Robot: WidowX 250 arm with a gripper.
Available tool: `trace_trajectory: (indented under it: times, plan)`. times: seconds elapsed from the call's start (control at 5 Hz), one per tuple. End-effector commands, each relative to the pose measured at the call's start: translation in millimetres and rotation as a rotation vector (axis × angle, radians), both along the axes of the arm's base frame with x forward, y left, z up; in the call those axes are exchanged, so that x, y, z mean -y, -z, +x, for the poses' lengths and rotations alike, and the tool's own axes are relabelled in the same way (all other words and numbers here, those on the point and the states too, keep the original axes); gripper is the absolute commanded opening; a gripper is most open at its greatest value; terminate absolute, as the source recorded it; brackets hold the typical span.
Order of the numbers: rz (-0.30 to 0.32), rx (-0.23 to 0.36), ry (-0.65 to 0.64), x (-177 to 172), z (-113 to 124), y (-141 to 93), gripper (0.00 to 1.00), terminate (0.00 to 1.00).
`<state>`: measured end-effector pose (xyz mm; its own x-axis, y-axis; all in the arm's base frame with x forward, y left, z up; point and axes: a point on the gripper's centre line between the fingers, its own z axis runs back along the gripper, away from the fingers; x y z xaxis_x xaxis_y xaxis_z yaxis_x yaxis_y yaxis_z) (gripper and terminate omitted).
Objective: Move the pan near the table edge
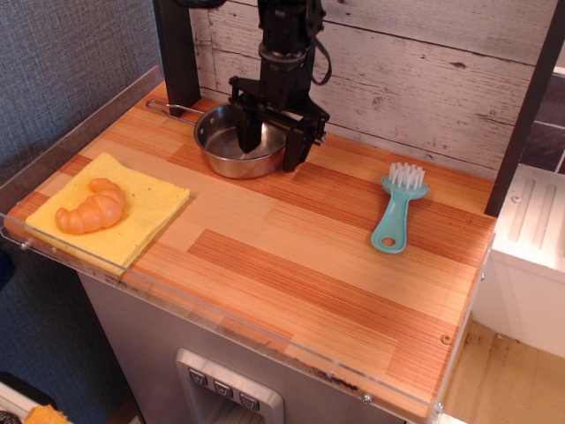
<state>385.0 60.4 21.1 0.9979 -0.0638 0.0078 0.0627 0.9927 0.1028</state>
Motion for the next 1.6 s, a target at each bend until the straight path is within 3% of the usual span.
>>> trace_trajectory:
  times: [0.0, 0.4, 0.8, 1.0, 1.2, 1.4]
  plan:
    - [-0.018, 0.070, 0.039, -9.8, -1.6, -8.0, 0.00, 0.00]
    - [-0.092, 0.125, 0.133, -5.5, -5.8, -28.1, 0.00, 0.00]
    - [-0.141, 0.236, 0.236, -2.2, -17.6, -95.3, 0.00, 0.00]
    - [-0.182, 0.246, 0.314, 23.4, -38.6, -114.1, 0.00, 0.00]
    - [-0.197, 0.202, 0.370, 53.7, -63.0, -104.4, 0.00, 0.00]
    - [-0.180, 0.114, 0.443, 86.3, -91.4, -75.4, 0.00, 0.00]
